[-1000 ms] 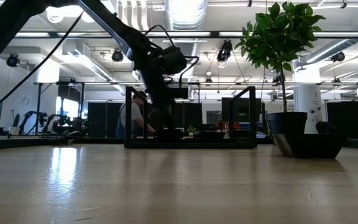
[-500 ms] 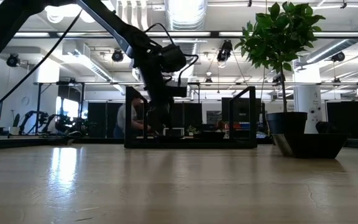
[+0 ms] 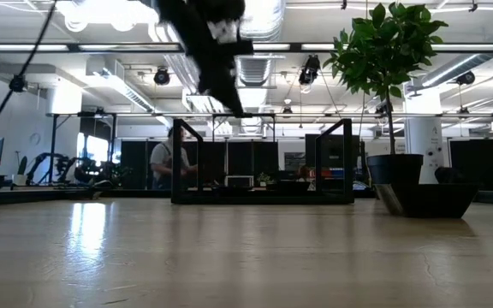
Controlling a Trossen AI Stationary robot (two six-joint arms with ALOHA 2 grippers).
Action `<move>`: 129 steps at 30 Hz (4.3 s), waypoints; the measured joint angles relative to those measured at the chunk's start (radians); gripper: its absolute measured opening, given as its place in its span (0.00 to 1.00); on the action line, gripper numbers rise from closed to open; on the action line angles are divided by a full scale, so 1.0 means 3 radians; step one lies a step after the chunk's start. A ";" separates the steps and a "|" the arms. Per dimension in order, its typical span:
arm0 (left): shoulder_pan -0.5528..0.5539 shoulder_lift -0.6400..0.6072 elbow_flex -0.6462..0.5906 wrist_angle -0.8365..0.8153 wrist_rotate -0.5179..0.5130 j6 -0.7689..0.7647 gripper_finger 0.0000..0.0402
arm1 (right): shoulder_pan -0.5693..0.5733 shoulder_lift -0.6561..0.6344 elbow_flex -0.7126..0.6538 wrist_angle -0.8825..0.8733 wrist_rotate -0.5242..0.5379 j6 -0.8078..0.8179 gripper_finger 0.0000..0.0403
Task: Pick & Place Mini shaped plates
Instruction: Stack the black square plate on top of the black square plate on the shelf
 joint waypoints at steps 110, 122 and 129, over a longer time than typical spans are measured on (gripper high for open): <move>-0.2883 -0.1399 -0.2869 -0.0815 0.1063 -0.6180 0.02 | 0.0006 -0.0007 -0.0656 0.0250 -0.0149 0.0414 0.15; -0.2882 -0.1389 -0.2279 -0.1239 0.0946 -0.5930 0.00 | 0.0006 -0.0007 -0.0656 0.0250 -0.0142 0.0400 0.15; -0.2851 -0.1389 -0.1722 -0.1656 0.0472 -0.5473 0.00 | 0.0006 -0.0007 -0.0656 0.0262 -0.0141 0.0410 0.15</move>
